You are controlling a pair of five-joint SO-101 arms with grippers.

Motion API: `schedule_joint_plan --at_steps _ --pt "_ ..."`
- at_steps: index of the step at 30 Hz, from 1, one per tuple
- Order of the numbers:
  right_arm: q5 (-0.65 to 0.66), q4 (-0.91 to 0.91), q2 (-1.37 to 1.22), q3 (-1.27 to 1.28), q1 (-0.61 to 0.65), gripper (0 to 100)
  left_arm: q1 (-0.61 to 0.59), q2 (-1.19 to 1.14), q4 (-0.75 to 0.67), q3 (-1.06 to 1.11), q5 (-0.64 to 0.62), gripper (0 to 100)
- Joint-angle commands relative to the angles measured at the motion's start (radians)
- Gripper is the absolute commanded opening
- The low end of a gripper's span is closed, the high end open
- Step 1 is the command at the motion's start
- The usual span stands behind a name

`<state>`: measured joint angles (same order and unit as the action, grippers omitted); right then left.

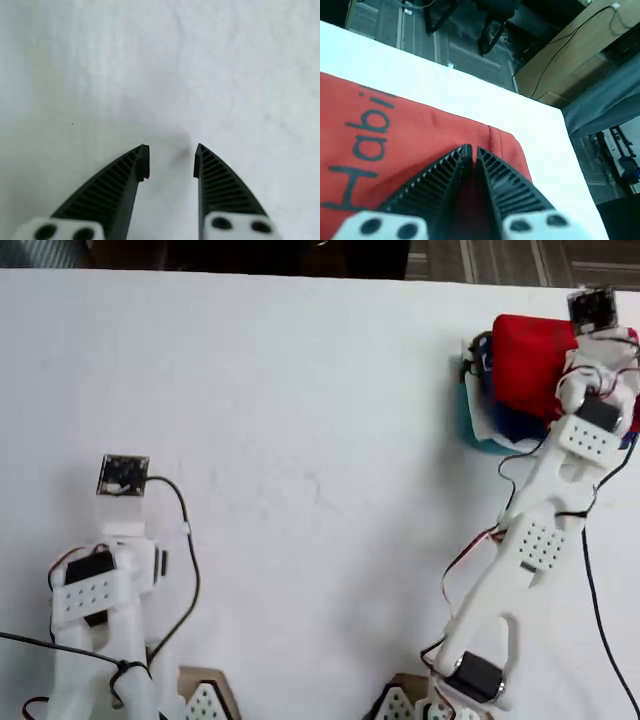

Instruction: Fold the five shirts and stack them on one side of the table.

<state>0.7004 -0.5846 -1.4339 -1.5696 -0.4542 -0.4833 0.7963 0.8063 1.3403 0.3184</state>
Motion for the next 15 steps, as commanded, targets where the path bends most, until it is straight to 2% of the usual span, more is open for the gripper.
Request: schedule_joint_plan --at_steps 1,9,15 --pt "0.012 0.076 -0.047 -0.015 -0.024 1.9 -0.006 0.020 -0.015 -0.002 -0.005 17" --pt "0.034 0.028 -0.008 -0.083 -0.027 1.9 -0.006 0.018 -0.015 -0.002 -0.005 17" --pt "-0.158 -0.124 0.231 -0.074 -0.008 2.0 -0.006 0.018 -0.015 -0.002 -0.005 17"
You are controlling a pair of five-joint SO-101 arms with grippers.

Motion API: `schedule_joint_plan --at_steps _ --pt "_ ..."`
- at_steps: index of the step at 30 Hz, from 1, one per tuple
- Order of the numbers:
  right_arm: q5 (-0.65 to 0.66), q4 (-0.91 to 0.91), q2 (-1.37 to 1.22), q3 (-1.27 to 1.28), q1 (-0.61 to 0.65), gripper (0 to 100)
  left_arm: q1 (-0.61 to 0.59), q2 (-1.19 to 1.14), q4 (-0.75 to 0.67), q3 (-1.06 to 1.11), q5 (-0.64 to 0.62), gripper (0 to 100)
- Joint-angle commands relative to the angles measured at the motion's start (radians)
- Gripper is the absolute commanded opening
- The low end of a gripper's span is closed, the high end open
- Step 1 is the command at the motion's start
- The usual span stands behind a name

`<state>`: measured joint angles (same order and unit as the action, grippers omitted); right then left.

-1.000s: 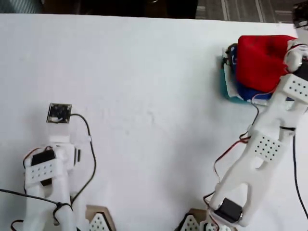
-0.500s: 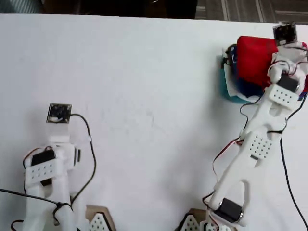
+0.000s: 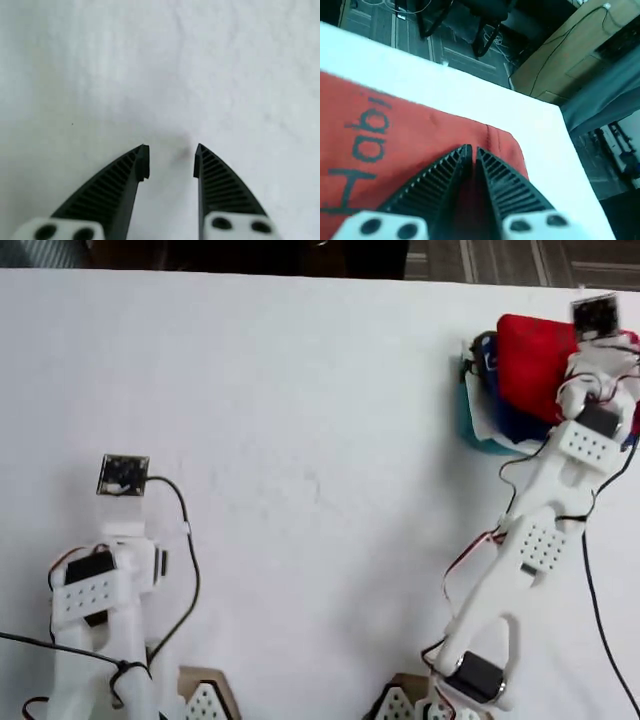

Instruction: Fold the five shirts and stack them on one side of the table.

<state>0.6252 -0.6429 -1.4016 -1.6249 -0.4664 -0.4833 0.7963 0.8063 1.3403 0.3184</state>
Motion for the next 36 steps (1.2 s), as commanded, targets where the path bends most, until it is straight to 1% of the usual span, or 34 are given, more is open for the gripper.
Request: schedule_joint_plan --at_steps 1,3,9,15,18,25,31,36 --pt "-0.106 -0.102 0.239 -0.017 0.012 2.0 -0.006 0.018 -0.015 -0.002 -0.005 17" --pt "-0.130 -0.202 0.314 -0.018 0.028 2.0 -0.006 0.018 -0.015 -0.002 -0.005 17" --pt "-0.129 -0.601 0.486 -0.023 0.087 2.0 -0.006 0.018 -0.015 -0.002 -0.003 17" --pt "-0.129 -0.912 0.558 -0.017 0.166 1.9 -0.006 0.018 -0.015 -0.002 -0.002 17" --pt "-0.127 -1.026 0.555 -0.012 0.193 1.9 -0.006 0.018 -0.015 -0.002 -0.002 17" --pt "-0.127 -1.104 0.420 0.021 0.166 1.9 -0.006 0.018 -0.015 -0.002 -0.002 17" --pt "-0.098 -1.116 0.308 0.014 0.147 1.9 -0.006 0.018 -0.015 -0.002 -0.002 17" --pt "-0.101 -1.118 0.326 -0.002 0.133 1.9 -0.006 0.018 -0.015 -0.002 -0.002 17"
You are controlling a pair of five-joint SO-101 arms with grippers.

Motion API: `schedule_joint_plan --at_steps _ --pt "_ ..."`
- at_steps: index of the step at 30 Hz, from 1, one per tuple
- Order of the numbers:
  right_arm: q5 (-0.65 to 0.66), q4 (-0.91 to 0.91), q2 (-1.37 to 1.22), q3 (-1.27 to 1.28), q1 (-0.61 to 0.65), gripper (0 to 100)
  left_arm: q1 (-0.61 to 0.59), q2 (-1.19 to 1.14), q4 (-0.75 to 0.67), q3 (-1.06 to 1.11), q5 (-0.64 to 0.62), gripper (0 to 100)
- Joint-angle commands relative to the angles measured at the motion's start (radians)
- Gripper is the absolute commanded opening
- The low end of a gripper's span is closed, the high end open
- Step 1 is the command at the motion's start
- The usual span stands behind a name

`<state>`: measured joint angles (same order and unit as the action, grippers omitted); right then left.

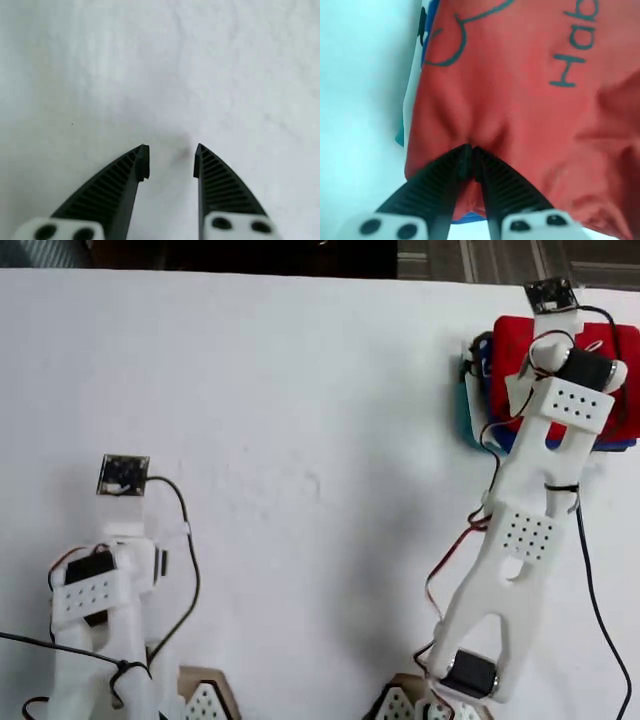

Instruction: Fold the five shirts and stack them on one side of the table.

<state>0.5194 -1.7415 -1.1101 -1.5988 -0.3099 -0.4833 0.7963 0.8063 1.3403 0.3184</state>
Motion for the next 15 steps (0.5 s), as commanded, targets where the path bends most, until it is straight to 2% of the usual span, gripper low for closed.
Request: schedule_joint_plan --at_steps 1,10,15 --pt "0.000 -0.019 0.058 -0.044 -0.025 1.9 -0.006 0.018 -0.015 -0.002 -0.002 17" --pt "-0.003 -0.028 0.470 -0.055 -0.024 2.0 -0.006 0.018 -0.015 -0.002 -0.002 17" --pt "-0.003 -0.031 0.751 0.135 -0.025 1.9 -0.006 0.018 -0.015 -0.002 -0.002 17"
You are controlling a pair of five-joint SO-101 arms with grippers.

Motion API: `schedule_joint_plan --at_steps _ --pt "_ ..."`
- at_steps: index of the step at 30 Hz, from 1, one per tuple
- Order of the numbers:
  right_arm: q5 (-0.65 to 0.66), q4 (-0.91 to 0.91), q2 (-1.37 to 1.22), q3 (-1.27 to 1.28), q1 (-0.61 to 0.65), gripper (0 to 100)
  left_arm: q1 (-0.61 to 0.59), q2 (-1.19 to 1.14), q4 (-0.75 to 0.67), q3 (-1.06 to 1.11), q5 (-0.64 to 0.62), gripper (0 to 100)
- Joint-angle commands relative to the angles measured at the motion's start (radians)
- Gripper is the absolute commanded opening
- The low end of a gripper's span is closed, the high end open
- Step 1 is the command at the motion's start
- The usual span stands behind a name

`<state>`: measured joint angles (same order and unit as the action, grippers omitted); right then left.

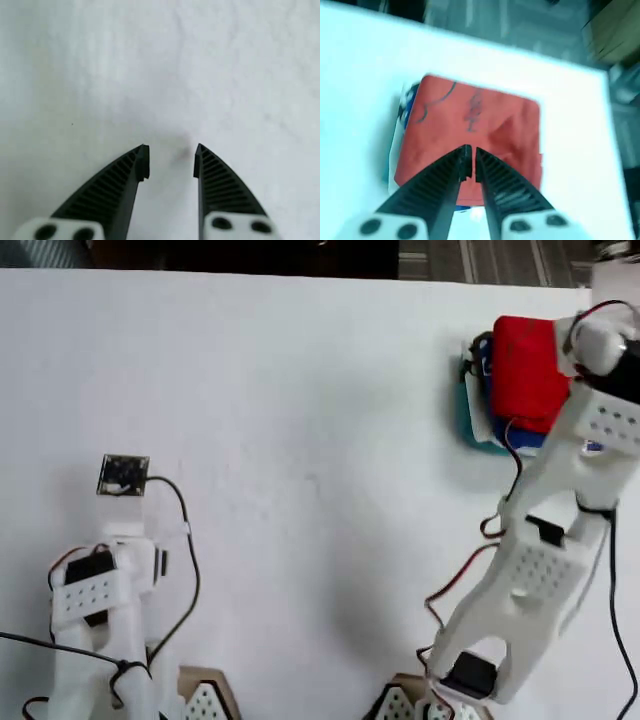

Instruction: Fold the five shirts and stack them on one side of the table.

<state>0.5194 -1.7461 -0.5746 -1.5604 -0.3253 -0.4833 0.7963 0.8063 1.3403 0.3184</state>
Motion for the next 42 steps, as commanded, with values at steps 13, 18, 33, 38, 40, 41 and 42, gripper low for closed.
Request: schedule_joint_plan --at_steps 13,18,33,38,40,41,42 --pt "-0.003 -0.002 1.276 1.614 0.188 1.9 0.011 0.021 0.227 -0.202 0.055 17" --pt "-0.005 0.143 1.572 2.035 0.237 1.9 0.043 0.021 0.522 -0.498 0.106 17" --pt "0.005 0.303 1.873 2.512 0.245 2.0 0.195 0.520 0.743 -0.602 0.137 17" --pt "0.000 0.404 1.879 2.630 0.245 2.1 0.199 0.608 0.669 -0.412 0.189 17" --pt "-0.002 0.460 1.880 2.714 0.245 2.1 0.158 0.601 0.608 -0.374 0.203 17" --pt "-0.003 0.487 1.880 2.759 0.245 1.9 0.141 0.601 0.577 -0.348 0.204 17" --pt "-0.003 0.513 1.880 2.803 0.245 1.9 0.126 0.601 0.552 -0.317 0.204 17"
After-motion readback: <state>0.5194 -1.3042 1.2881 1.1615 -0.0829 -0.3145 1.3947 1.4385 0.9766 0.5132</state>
